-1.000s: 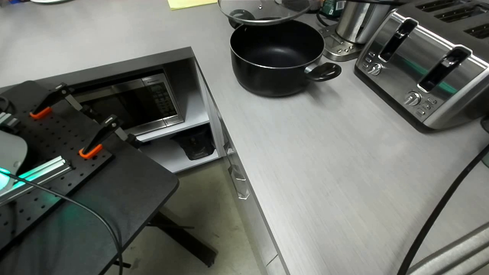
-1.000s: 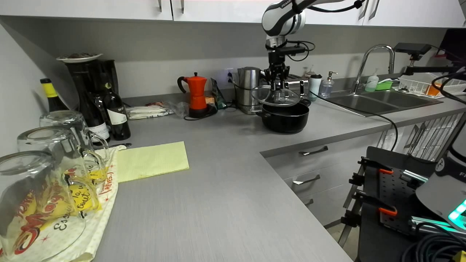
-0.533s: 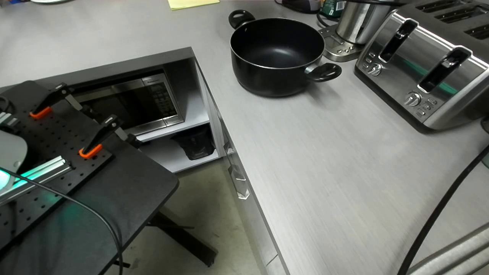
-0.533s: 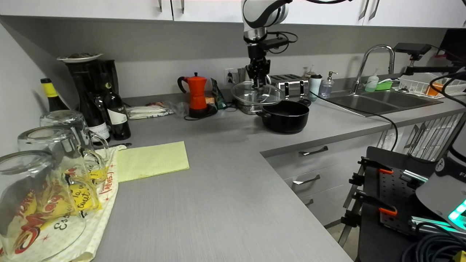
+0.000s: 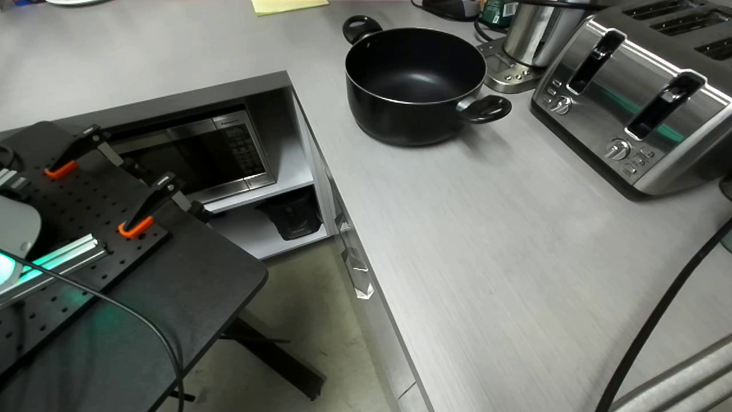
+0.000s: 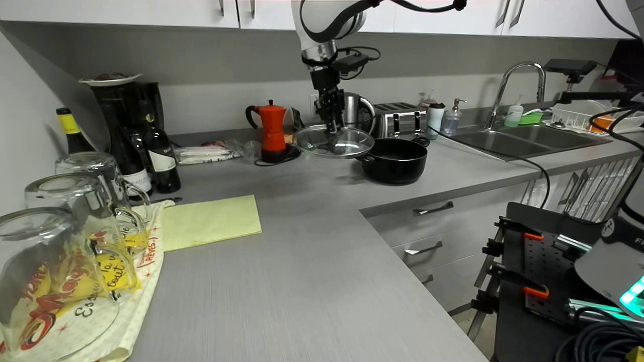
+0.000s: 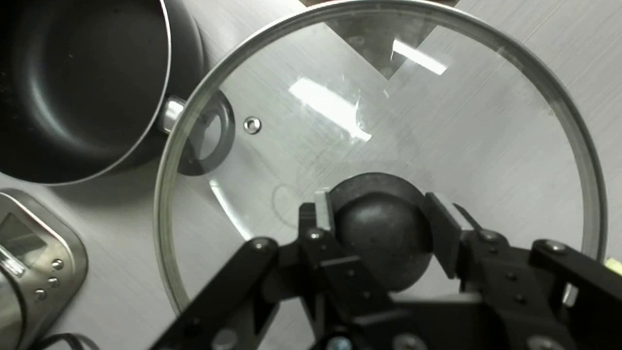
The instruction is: Remove the glass lid from the pot and put it on the counter
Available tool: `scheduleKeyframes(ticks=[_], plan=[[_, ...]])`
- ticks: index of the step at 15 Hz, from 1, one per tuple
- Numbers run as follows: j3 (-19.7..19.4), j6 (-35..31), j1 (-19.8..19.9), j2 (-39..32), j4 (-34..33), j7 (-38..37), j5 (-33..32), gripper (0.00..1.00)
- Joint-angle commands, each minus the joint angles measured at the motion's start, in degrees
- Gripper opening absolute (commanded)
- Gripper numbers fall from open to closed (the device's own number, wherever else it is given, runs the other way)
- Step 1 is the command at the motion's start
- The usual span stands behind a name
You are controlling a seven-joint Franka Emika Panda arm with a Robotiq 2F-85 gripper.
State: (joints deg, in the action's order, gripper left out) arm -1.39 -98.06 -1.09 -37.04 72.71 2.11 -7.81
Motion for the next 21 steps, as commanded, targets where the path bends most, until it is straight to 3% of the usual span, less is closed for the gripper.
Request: scheduleKeyframes(ticks=[1, 9, 14, 21], plan=[[1.13, 5.62, -0.81, -6.96, -9.63, 6.59, -1.82, 0.24], [1.54, 6.24, -1.23, -18.92, -18.83, 16.19, -3.69, 0.24], [1.24, 2.65, -0.91, -23.42, -20.77, 15.45, -3.65, 0.24], [-0.42, -7.21, -1.41, -25.53, -18.42, 13.36, -4.75, 0.24]])
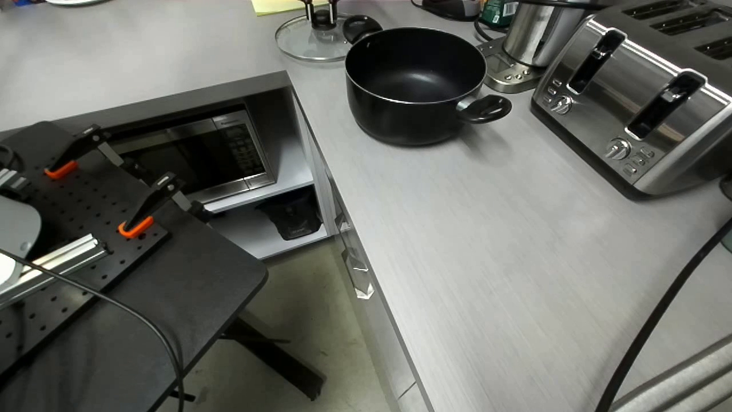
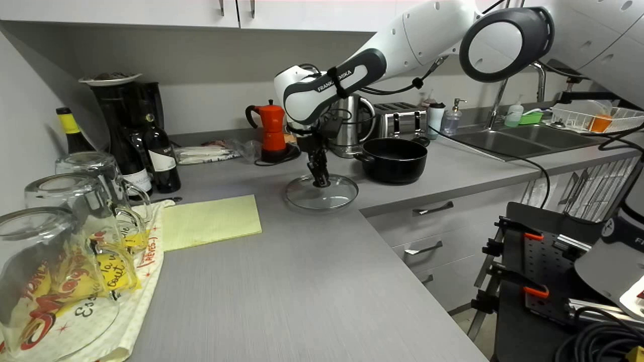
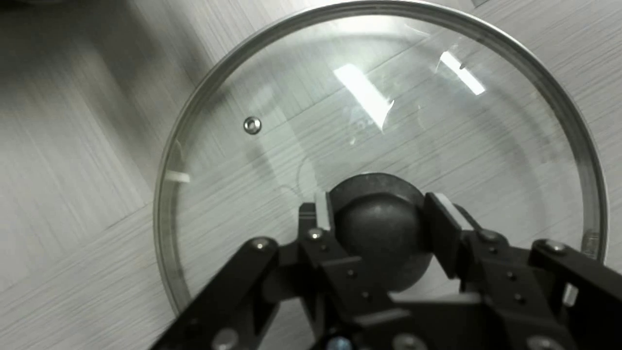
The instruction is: Remove the glass lid from the pot and put it on the counter
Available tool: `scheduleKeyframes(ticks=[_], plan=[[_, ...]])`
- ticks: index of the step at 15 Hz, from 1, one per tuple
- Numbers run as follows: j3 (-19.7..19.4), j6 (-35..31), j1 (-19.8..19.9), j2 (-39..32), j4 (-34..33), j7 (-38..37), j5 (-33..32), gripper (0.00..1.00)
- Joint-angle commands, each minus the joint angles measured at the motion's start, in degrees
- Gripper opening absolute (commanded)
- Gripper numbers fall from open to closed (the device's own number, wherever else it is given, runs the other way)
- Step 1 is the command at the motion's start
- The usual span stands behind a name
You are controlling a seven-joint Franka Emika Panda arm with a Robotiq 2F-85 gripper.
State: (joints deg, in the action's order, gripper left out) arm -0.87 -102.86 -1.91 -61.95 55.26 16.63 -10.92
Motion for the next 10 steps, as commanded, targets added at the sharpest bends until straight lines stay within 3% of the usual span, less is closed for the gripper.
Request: scheduleKeyframes(ticks=[1, 7, 8, 9, 10], plan=[[-1.4, -4.0, -0.76, -0.47, -0.16, -1.32, -1.68, 0.24], [-1.67, -6.77, -0.72, -0.51, 0.49, -1.6, -1.85, 0.24], [-1.63, -6.63, -0.67, -0.4, 0.55, -1.56, -1.76, 0.37], [-1.58, -6.56, -0.63, -0.27, 0.69, -1.58, -1.67, 0.74], [-1.53, -6.44, -0.61, -0.08, 0.89, -1.49, -1.63, 0.75]])
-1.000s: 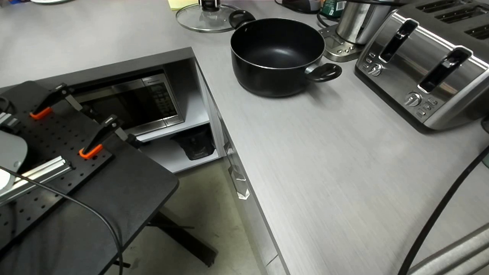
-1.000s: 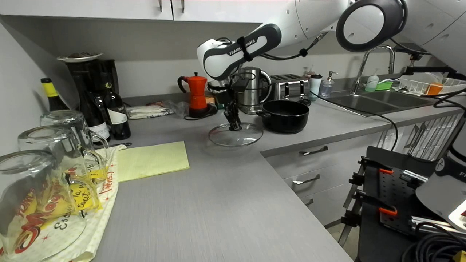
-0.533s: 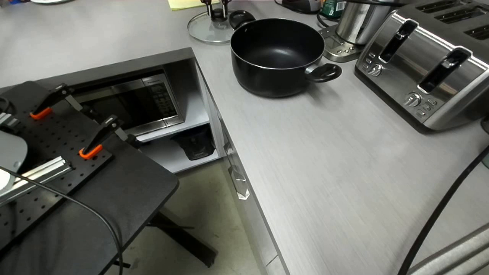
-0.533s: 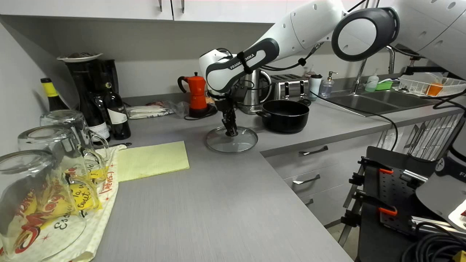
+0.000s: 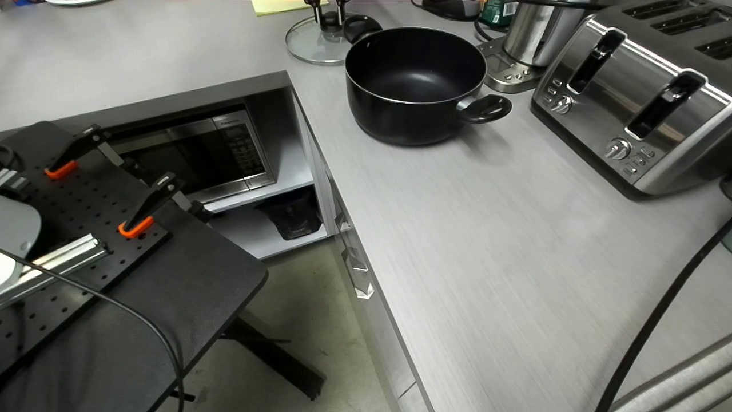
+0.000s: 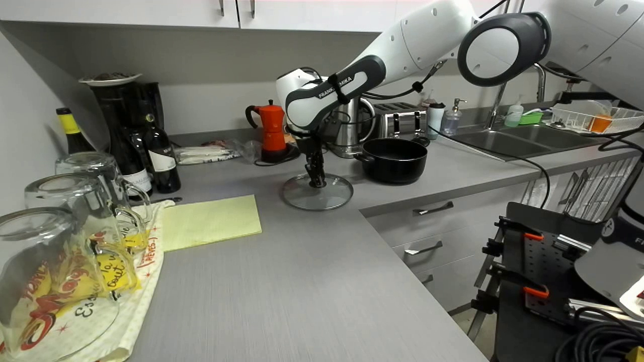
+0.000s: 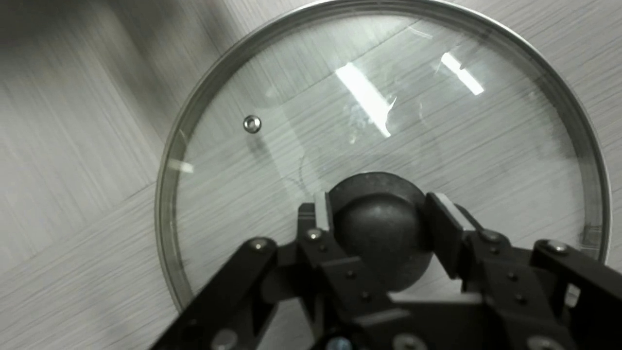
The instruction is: Remove the glass lid from the pot and put it on the counter
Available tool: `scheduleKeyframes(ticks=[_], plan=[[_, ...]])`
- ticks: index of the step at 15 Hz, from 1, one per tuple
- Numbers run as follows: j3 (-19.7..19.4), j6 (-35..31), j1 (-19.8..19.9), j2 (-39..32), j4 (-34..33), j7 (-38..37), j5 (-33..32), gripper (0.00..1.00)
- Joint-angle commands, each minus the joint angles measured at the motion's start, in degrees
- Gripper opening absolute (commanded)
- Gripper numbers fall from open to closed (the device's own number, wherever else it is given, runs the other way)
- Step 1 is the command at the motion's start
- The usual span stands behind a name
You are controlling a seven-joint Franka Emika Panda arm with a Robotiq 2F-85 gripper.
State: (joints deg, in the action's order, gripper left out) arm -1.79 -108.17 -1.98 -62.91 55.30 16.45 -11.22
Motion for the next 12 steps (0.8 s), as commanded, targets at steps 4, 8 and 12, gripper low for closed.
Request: scheduleKeyframes(ticks=[4, 8, 12], plan=[[-0.41, -1.3, -0.53, 3.23, 3.33, -0.46, -0.69, 0.99], [0.21, -2.58, -0.83, 8.24, 8.99, 0.93, -0.87, 1.0], [2.05, -5.16, -0.51, 15.86, 18.98, 2.4, -1.08, 1.0]])
